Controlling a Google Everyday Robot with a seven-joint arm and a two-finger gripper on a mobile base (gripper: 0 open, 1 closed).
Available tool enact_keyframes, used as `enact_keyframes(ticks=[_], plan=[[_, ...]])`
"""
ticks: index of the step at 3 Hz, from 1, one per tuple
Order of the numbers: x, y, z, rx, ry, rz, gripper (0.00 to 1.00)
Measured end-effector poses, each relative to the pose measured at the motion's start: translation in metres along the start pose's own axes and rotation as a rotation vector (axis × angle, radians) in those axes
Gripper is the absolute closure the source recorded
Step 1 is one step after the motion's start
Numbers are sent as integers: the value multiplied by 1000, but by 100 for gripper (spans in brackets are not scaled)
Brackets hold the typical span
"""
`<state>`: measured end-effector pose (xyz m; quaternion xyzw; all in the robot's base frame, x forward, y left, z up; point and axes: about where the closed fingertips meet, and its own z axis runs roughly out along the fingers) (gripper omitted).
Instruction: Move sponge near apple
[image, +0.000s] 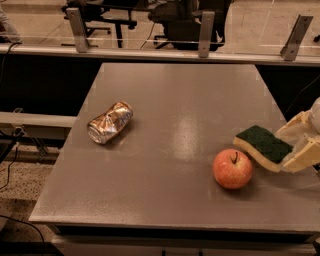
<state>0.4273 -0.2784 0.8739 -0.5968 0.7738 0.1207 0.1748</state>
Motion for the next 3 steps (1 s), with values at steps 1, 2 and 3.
enact_keyframes(ticks=[1, 2, 3], plan=[[4, 8, 9, -8, -9, 6, 58], [7, 17, 17, -24, -19, 10, 35], [9, 25, 22, -38, -30, 17, 12]])
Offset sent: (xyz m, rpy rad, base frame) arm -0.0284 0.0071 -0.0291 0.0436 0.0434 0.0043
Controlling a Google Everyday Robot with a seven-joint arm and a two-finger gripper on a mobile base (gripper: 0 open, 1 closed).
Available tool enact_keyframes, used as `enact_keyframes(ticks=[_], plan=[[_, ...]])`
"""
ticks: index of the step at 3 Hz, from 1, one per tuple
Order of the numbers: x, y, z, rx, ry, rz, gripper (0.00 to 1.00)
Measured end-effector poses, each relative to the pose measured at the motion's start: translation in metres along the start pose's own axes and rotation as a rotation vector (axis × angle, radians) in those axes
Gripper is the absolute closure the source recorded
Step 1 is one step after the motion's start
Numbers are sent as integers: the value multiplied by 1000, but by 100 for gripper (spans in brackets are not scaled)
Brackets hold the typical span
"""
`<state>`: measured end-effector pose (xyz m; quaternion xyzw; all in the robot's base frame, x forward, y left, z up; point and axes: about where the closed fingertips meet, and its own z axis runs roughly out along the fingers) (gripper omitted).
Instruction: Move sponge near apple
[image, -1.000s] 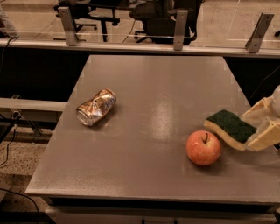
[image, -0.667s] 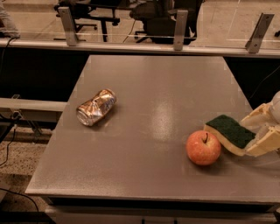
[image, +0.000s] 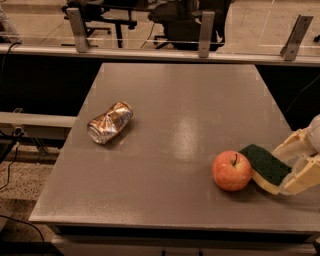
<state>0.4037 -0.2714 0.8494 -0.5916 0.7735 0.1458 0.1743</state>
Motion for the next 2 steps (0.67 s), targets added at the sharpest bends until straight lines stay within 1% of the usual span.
enact_keyframes(ticks=[1, 2], plan=[[-1, 0, 1, 1, -1, -1, 0], [-1, 0, 1, 1, -1, -1, 0]])
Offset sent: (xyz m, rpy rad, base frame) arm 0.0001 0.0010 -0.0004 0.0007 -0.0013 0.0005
